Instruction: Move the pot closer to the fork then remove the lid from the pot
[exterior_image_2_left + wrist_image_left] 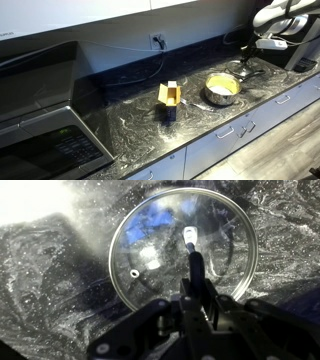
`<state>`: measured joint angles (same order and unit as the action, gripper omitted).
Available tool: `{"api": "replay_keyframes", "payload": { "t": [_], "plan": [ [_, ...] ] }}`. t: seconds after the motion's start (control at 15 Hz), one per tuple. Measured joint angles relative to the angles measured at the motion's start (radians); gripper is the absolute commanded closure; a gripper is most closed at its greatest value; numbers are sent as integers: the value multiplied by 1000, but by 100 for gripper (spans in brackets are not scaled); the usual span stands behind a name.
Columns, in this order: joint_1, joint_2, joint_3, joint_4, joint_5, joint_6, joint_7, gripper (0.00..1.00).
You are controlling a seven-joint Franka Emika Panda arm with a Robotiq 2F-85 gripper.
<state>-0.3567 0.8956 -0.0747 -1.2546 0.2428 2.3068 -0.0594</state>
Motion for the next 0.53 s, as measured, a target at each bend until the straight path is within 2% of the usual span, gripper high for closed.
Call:
{"api": "replay_keyframes", "payload": {
  "t": [0.53],
  "plan": [
    [18, 105, 0, 129, -11, -110, 27, 96]
  ]
}}
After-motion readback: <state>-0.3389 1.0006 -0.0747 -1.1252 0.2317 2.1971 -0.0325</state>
